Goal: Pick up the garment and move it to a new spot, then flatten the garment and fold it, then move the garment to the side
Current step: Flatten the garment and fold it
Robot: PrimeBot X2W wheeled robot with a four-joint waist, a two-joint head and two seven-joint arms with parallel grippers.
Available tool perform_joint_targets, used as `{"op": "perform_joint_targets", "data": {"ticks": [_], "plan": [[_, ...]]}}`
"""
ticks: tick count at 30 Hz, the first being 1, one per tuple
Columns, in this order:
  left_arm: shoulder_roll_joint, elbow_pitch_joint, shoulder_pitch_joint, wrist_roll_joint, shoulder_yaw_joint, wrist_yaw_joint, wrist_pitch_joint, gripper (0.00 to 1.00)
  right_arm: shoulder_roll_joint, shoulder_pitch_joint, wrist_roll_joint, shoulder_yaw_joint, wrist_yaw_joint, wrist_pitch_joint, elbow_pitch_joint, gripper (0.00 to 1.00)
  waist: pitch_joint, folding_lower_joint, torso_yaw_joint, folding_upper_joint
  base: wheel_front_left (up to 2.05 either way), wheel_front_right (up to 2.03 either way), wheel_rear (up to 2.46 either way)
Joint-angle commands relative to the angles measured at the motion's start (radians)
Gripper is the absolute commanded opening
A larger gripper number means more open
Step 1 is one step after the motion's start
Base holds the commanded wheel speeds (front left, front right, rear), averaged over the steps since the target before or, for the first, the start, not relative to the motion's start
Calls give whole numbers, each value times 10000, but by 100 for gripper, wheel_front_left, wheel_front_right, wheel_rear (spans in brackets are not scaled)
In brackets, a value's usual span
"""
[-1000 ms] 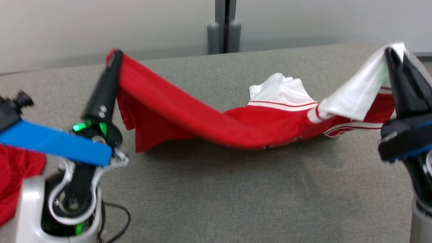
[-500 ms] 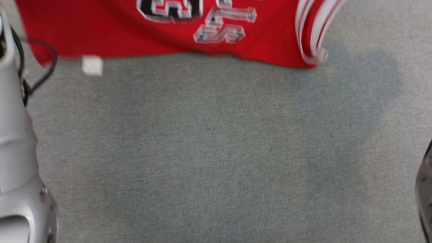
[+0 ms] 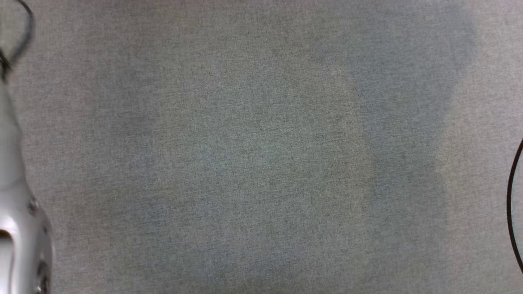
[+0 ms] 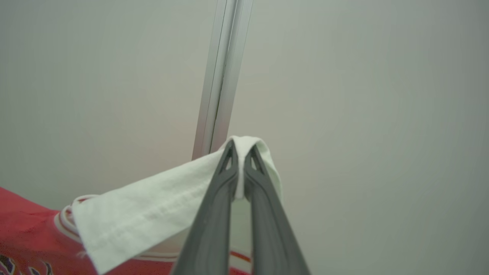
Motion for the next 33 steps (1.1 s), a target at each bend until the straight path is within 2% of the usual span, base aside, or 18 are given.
{"op": "perform_joint_targets", "data": {"ticks": [1, 6, 11, 15, 20, 23, 27, 33], "plan": [[15, 154, 429, -55, -59, -100, -111, 0, -189, 466, 111, 211, 0, -86, 206, 0, 58, -2, 18, 0, 0, 0, 0], [-160, 566, 2228, -404, -366, -221, -451, 0, -319, 2167, 1001, 1011, 0, 9, 627, 0, -98, -2, 122, 0, 0, 0, 0], [-322, 449, 4484, -576, -895, -271, -907, 0, -656, 4572, 1956, 1123, 0, 456, 254, 0, -746, -2, 431, 0, 0, 0, 0], [-300, 102, 6389, -681, -1269, -268, -1212, 0, -836, 6637, 2395, 503, -2, 1242, -428, 0, -1511, -2, 590, 0, 0, 0, 0], [-133, -226, 8434, -456, -1683, -218, -1261, 0, -718, 9119, 2178, -444, -2, 2686, -1895, 0, -2461, -2, 741, 0, 0, 0, 0], [-80, -535, 9423, -290, -1893, 0, -1209, 0, -387, 10637, 1847, -1202, -2, 3701, -3059, 0, -2956, -2, 843, 0, 0, 0, 0], [251, -964, 10519, 283, -2275, 571, -1014, 0, 329, 12475, 1177, -2142, 0, 5244, -4789, 0, -3394, -2, 986, 0, 0, 0, 0], [833, -1752, 11881, 942, -2818, 1469, -320, 0, 1284, 14546, 478, -2668, 0, 7035, -7195, 0, -3734, -2, 1036, 0, 0, 0, 0]]}}
